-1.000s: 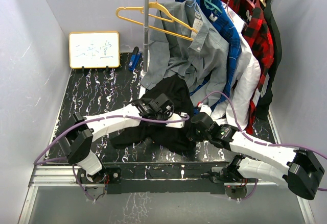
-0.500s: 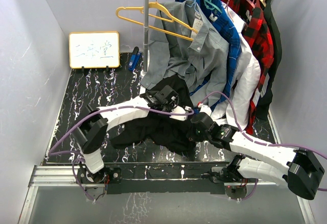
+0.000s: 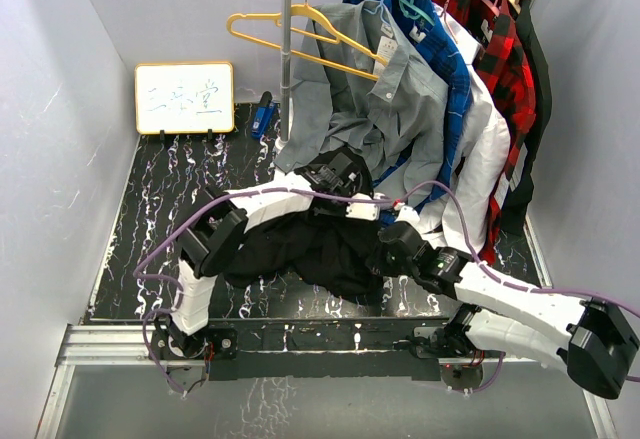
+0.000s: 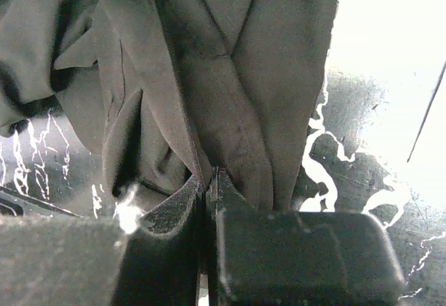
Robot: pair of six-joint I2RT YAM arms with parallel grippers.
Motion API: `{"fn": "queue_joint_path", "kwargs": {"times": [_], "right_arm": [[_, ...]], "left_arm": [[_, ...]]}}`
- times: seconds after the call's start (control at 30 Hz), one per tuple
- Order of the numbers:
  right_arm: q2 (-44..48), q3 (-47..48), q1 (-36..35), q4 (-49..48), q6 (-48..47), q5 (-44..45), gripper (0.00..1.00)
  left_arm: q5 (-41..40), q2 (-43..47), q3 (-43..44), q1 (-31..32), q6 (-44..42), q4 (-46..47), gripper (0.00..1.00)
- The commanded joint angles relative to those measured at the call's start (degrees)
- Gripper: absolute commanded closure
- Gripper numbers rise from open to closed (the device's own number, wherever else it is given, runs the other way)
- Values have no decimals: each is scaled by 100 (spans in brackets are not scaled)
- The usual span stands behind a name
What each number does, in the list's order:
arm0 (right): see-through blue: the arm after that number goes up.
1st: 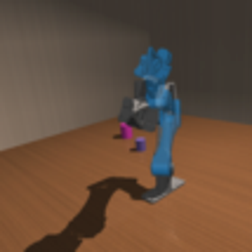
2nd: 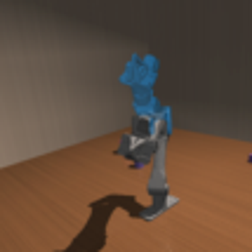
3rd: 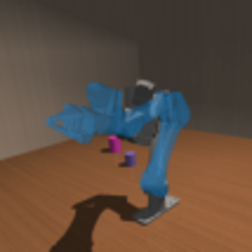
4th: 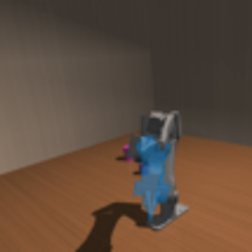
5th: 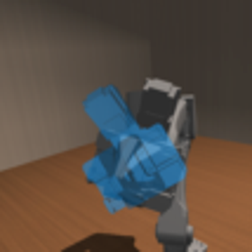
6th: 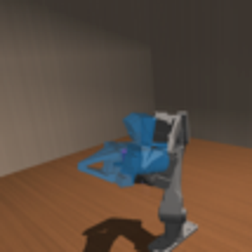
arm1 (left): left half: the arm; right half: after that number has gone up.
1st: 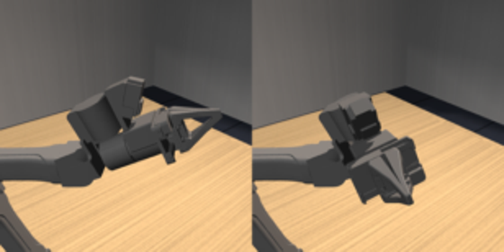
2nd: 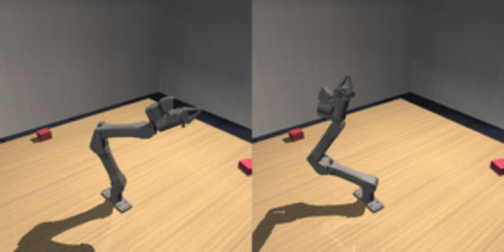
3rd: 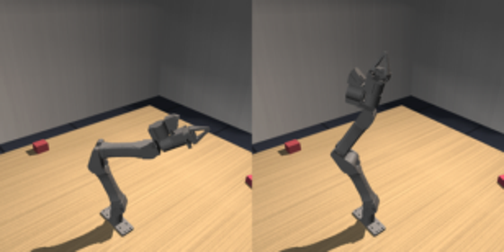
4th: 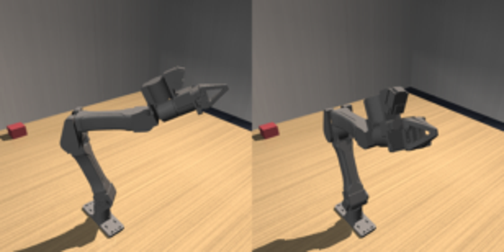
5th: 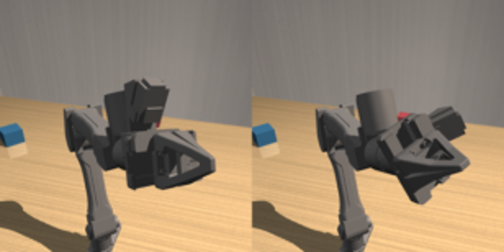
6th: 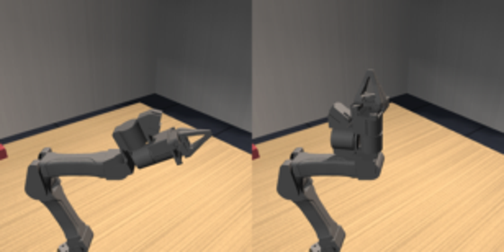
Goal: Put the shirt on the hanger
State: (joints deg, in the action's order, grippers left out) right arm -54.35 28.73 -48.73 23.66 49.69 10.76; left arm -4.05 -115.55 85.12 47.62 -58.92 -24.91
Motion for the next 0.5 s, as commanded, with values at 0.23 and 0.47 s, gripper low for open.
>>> {"fn": "queue_joint_path", "kwargs": {"times": [0.23,0.47], "right_arm": [[272,-105,13,-80,111,80,100],[245,-87,13,-132,79,45,100]], "left_arm": [[787,1300,551,-171,810,-1088,13],[2145,1853,141,-479,-65,-1903,16]]}}
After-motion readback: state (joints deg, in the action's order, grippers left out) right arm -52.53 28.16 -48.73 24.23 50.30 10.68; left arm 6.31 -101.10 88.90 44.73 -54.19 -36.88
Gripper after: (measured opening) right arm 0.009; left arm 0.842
